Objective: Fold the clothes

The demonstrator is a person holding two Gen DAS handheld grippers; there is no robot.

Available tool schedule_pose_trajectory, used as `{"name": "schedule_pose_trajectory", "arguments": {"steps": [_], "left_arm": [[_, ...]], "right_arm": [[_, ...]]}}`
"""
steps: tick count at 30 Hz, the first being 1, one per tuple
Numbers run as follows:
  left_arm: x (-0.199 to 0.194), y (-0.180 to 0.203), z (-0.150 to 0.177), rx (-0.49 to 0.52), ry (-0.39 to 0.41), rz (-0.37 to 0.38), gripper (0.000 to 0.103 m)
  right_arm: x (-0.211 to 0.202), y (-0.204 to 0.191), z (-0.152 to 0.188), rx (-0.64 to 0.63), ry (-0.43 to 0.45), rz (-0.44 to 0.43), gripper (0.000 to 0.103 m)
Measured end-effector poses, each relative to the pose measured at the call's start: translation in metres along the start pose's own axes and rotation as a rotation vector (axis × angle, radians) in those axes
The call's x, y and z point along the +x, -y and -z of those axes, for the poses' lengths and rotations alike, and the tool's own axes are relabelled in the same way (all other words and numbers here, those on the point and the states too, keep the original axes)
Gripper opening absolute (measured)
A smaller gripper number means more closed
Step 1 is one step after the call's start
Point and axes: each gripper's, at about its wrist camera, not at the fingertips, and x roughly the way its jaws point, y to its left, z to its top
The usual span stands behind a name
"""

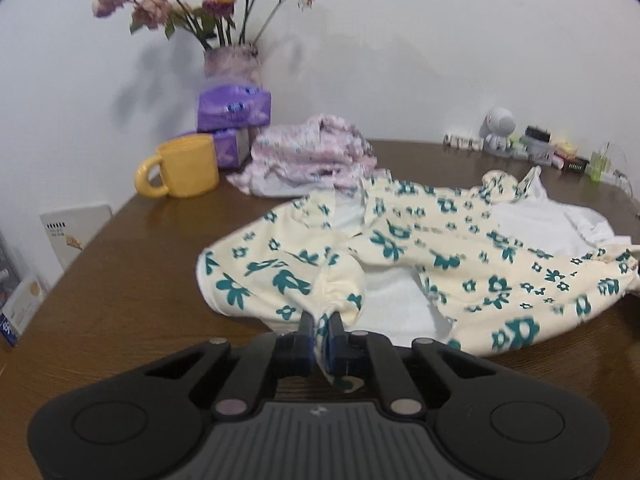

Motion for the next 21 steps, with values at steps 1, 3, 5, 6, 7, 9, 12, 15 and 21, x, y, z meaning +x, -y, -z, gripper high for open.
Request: {"name": "schedule_pose_trajectory", "arguments": {"steps": [1, 3, 5, 6, 7, 9, 12, 15, 21], "left_arm": [[-0.005, -0.001, 0.000, 0.002, 0.009, -0.001, 0.005], [-0.012, -0.003, 0.004, -0.003, 0.020, -0.004, 0.005], [-0.015, -0.005, 0.010, -0.023, 0.010, 0.001, 0.005], [-0.014, -0.006, 0.014, -0.031, 0.001, 0.001, 0.005], [-0.014, -0.007, 0.017, -0.037, -0.006, 0.001, 0.006], [-0.013, -0.006, 0.023, -0.039, -0.018, -0.002, 0.006], [-0.011, -0.004, 0.026, -0.034, -0.027, -0.007, 0.006], [-0.010, -0.001, 0.025, -0.014, -0.030, -0.013, 0.013], [-0.022, 0.002, 0.016, 0.002, 0.011, -0.008, 0.045]], "right_arm": [[-0.003, 0.000, -0.005, -0.009, 0.013, -0.006, 0.005], [-0.010, 0.000, -0.012, -0.029, 0.035, -0.017, 0.005], [-0.013, -0.002, -0.014, -0.056, 0.037, -0.021, 0.005], [-0.012, -0.004, -0.012, -0.068, 0.027, -0.016, 0.005], [-0.011, -0.005, -0.010, -0.080, 0.016, -0.012, 0.005], [-0.007, -0.004, -0.004, -0.089, -0.010, -0.009, 0.005], [-0.001, 0.000, 0.005, -0.082, -0.041, -0.007, 0.005], [0.000, 0.004, 0.010, -0.067, -0.046, -0.012, 0.005], [-0.011, 0.004, 0.009, -0.052, -0.028, -0.004, 0.025]]}}
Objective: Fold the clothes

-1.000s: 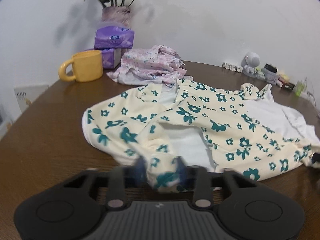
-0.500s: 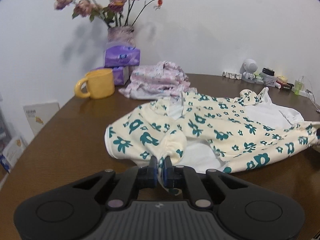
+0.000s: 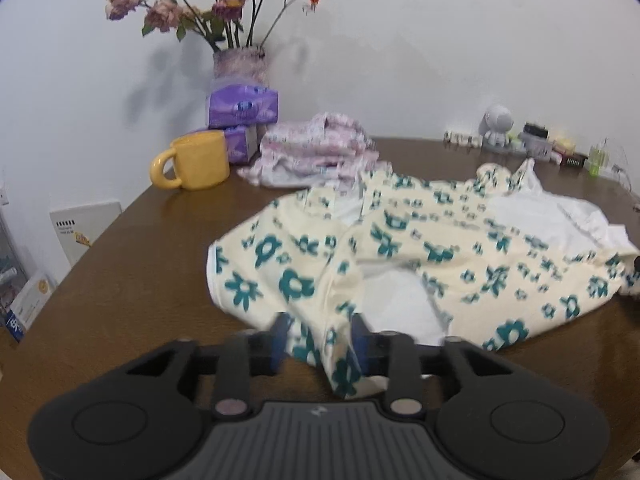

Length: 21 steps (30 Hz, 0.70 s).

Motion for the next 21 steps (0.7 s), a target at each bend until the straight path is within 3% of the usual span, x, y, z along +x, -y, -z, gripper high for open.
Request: {"name": "schedule_pose_trajectory", "arguments": {"steps": [1, 3, 6, 12, 14, 18, 21], "left_arm": [[-0.002, 0.000, -0.003, 0.001, 0.009, 0.003, 0.052], [-0.002, 0.002, -0.009, 0.013, 0.028, 0.005, 0.052], [0.007, 0.003, -0.019, 0.018, 0.027, 0.007, 0.055], [0.030, -0.014, -0.054, 0.017, 0.010, 0.059, 0.055], [0.044, -0.020, -0.075, 0.043, -0.006, 0.077, 0.060], [0.087, -0.024, -0.117, 0.078, -0.074, 0.086, 0.062], [0.130, -0.022, -0.139, 0.102, -0.175, 0.110, 0.063]], "right_arm": [[-0.004, -0.001, -0.001, 0.002, 0.011, -0.001, 0.032], [-0.011, -0.003, -0.005, 0.006, 0.030, -0.014, 0.040], [-0.011, -0.007, -0.010, 0.003, 0.040, -0.029, 0.044], [0.003, -0.005, -0.016, 0.039, 0.014, -0.038, 0.045], [0.009, -0.002, -0.024, 0.044, 0.008, -0.041, 0.045], [0.027, 0.004, -0.050, 0.015, -0.023, -0.039, 0.046], [0.047, 0.007, -0.074, -0.012, -0.066, -0.036, 0.046]]}}
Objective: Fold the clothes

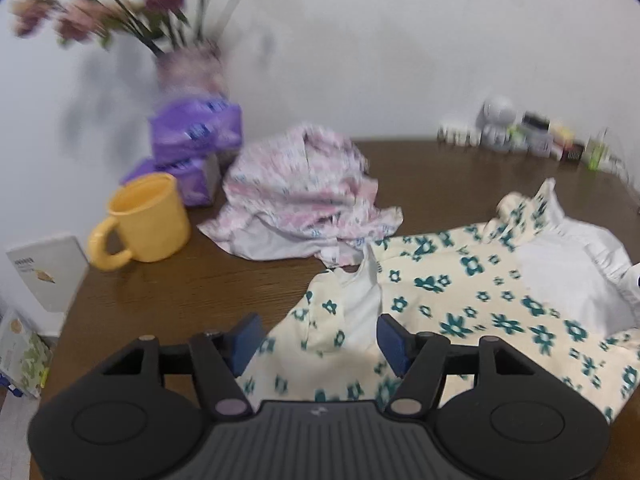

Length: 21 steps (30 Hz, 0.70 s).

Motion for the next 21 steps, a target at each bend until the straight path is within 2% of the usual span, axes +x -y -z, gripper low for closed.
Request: {"name": "schedule_pose_trajectory", "arguments": {"steps": [5, 8, 12, 18, 21], "left_arm": [[0.060, 0.004, -0.022, 0.054, -0.129, 0.022, 0.063], [0.086, 0.008, -0.030, 0.110, -0.161, 0.021, 0.063], [0.109, 0.003, -0.037, 0.119, -0.200, 0.058, 0.062], [0.125, -0.003, -0.044, 0.128, -0.235, 0.113, 0.061], [0.125, -0.003, -0.045, 0.148, -0.234, 0.150, 0.048]], "right_arm": [[0.048, 0.002, -0.039, -0.074, -0.088, 0.021, 0.047], [0.083, 0.006, -0.058, -0.105, -0.141, 0.058, 0.048], [0.123, 0.016, -0.073, -0.126, -0.194, 0.099, 0.050], [0.159, 0.032, -0.079, -0.086, -0.232, 0.085, 0.051], [0.167, 0.036, -0.079, -0.074, -0.237, 0.068, 0.053]]}}
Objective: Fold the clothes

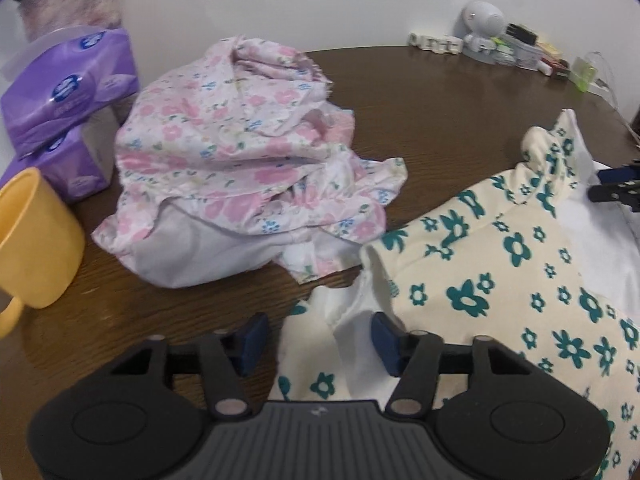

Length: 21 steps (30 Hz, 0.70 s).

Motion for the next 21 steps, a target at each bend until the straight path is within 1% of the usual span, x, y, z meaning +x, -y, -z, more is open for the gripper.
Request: {"name": "schedule_pose_trajectory", "arguments": {"steps": [1, 2, 3, 4, 7, 9, 11, 14, 16, 18, 21], "left_arm": [[-0.001, 0.002, -0.001, 0.008, 0.002, 0.004, 0.036], [-0.002, 0.004, -0.001, 0.015, 0.003, 0.009, 0.015], [-0.002, 0.006, -0.002, 0.019, 0.001, 0.006, 0.006], [-0.003, 0.009, -0.002, 0.026, 0.001, -0.004, 0.005], [-0.003, 0.020, 0.000, 0.093, 0.035, -0.110, 0.005], [-0.006, 0.023, -0.002, 0.106, 0.072, -0.161, 0.005], [-0.010, 0.026, -0.005, 0.134, 0.127, -0.221, 0.004], [-0.012, 0.040, -0.008, 0.245, 0.205, -0.338, 0.004], [-0.006, 0.050, -0.010, 0.317, 0.226, -0.405, 0.004], [0.003, 0.052, -0.012, 0.332, 0.216, -0.424, 0.005], [0.015, 0.044, -0.015, 0.292, 0.176, -0.400, 0.006]], "right_arm": [[0.002, 0.001, 0.000, 0.002, -0.001, -0.006, 0.053], [0.004, 0.002, -0.001, 0.005, -0.002, -0.011, 0.053], [0.006, 0.003, -0.002, 0.008, -0.003, -0.017, 0.053], [0.008, 0.004, -0.002, 0.013, -0.005, -0.022, 0.053], [0.012, 0.007, -0.003, 0.021, -0.007, -0.034, 0.053], [0.012, 0.008, -0.002, 0.017, 0.002, -0.036, 0.054], [0.012, 0.007, -0.001, 0.012, 0.011, -0.034, 0.054], [0.012, 0.004, 0.001, -0.005, 0.024, -0.021, 0.053], [0.011, 0.002, 0.001, -0.010, 0.033, -0.013, 0.054], [0.012, 0.001, 0.002, -0.013, 0.044, -0.008, 0.054], [0.012, -0.001, 0.003, -0.014, 0.061, 0.000, 0.054]]}}
